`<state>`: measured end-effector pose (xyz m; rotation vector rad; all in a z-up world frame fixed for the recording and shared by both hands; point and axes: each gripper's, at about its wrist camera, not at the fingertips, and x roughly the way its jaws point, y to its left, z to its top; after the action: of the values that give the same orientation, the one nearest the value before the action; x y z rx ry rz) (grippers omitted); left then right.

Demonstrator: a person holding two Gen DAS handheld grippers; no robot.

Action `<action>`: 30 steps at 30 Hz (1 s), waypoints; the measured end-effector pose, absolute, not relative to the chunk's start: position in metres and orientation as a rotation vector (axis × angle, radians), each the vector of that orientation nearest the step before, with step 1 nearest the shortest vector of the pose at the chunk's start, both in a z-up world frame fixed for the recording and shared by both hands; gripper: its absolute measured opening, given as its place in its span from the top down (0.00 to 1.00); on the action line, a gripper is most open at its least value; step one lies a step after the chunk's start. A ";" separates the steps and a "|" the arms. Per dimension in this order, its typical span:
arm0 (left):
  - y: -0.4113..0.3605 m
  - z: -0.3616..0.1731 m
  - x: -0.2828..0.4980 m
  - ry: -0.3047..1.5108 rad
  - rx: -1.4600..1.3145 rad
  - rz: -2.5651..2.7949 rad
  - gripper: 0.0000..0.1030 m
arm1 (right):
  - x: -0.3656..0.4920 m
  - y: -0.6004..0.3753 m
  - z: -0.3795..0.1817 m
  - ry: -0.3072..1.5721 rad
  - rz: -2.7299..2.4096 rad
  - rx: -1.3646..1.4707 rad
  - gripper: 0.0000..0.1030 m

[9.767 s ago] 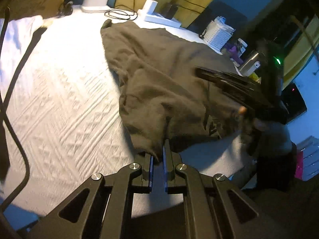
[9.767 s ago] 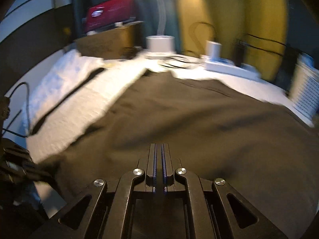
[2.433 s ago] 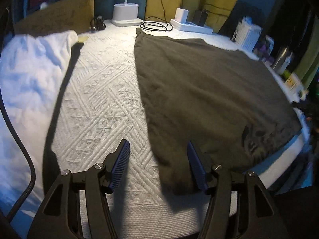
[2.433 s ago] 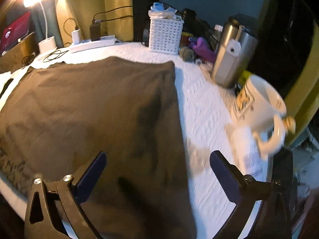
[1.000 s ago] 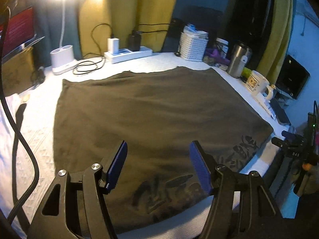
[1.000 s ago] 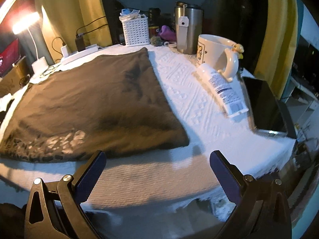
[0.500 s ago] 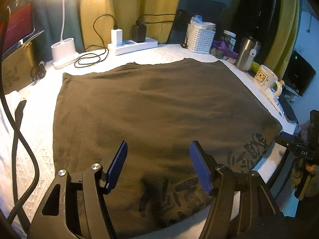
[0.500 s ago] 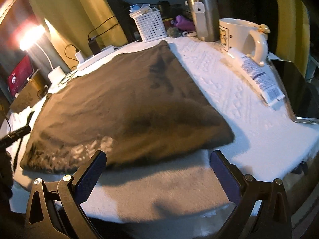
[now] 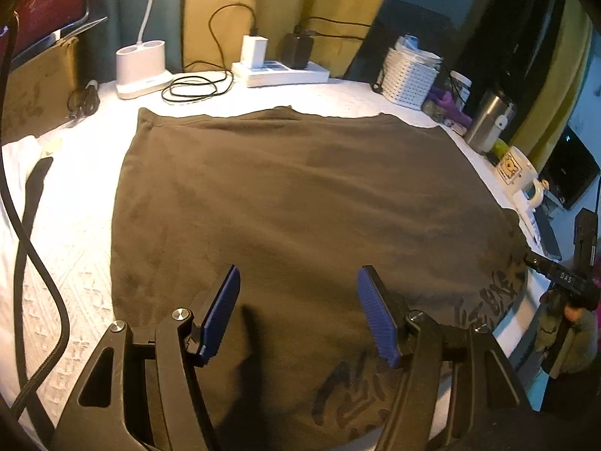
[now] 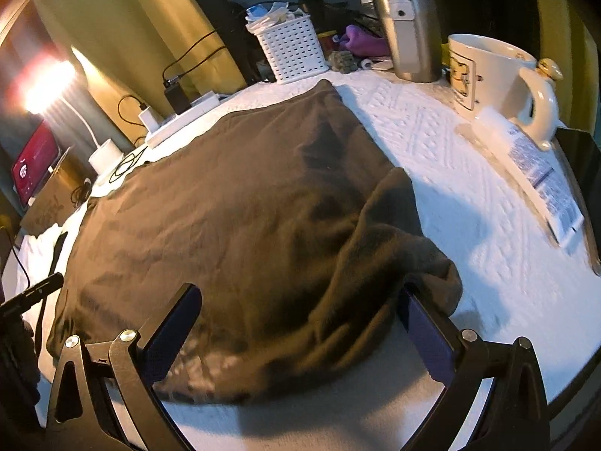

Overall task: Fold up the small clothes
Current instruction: 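Grasp the shirt side with the right gripper and fold it toward the middle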

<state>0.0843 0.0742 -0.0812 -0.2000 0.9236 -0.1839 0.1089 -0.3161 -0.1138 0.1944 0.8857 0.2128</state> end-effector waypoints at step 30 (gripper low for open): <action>0.104 -0.099 0.121 0.977 -0.303 -0.203 0.37 | 0.173 -0.291 -0.117 0.868 0.276 0.223 0.54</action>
<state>0.1211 0.1040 -0.0988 -0.3027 0.9770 -0.2034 0.1727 -0.2907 -0.1173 0.2233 0.8677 0.2761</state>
